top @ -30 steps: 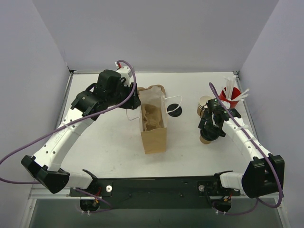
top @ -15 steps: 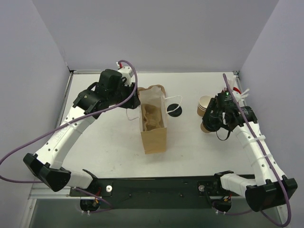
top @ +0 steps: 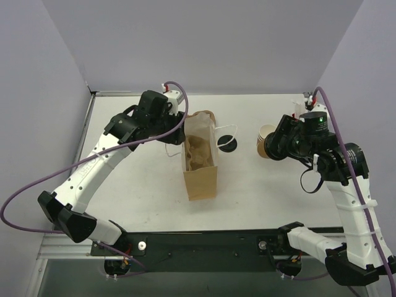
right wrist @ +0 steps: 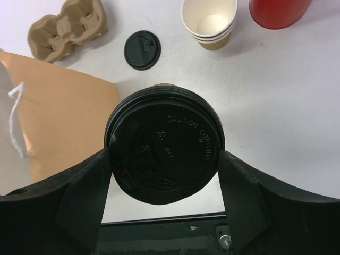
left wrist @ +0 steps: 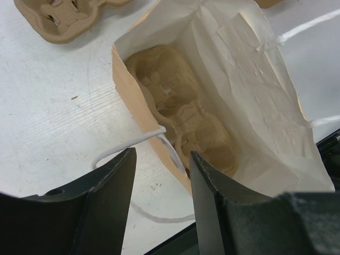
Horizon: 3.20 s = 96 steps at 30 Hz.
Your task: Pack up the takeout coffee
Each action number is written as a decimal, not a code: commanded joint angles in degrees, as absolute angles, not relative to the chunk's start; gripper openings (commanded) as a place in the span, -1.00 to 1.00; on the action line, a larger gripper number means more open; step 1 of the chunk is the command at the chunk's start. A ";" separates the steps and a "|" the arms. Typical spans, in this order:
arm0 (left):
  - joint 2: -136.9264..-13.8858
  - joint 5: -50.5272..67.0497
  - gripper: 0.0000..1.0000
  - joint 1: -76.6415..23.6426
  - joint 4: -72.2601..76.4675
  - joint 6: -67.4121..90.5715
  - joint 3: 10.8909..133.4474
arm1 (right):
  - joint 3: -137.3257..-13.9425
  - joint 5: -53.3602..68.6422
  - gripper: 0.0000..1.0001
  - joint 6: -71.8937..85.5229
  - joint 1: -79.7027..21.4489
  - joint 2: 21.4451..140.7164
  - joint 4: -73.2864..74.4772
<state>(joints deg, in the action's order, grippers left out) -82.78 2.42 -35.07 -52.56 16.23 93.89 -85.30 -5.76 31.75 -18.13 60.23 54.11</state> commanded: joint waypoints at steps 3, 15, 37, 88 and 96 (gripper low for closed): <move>-81.21 2.11 0.10 -36.83 -53.52 15.91 97.12 | -91.83 -3.43 0.09 32.87 -19.60 59.33 57.48; -81.56 0.53 0.01 -37.97 -54.32 16.26 94.14 | -98.52 -0.44 0.09 33.40 -21.88 59.41 57.39; -85.07 1.50 -0.81 -38.32 -52.90 16.35 95.79 | -102.48 6.42 0.09 35.33 -23.47 60.29 52.65; -88.51 -11.08 -1.00 -49.57 -45.19 37.87 102.93 | -93.08 2.55 0.07 40.52 -37.53 72.95 43.59; -82.71 -11.42 -1.00 -49.66 -37.80 46.57 94.33 | -93.78 1.05 0.08 39.64 -37.44 73.74 44.21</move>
<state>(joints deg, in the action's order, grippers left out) -86.94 -11.66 -49.19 -45.25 40.56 97.69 -93.36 3.05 40.27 -37.28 73.12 45.15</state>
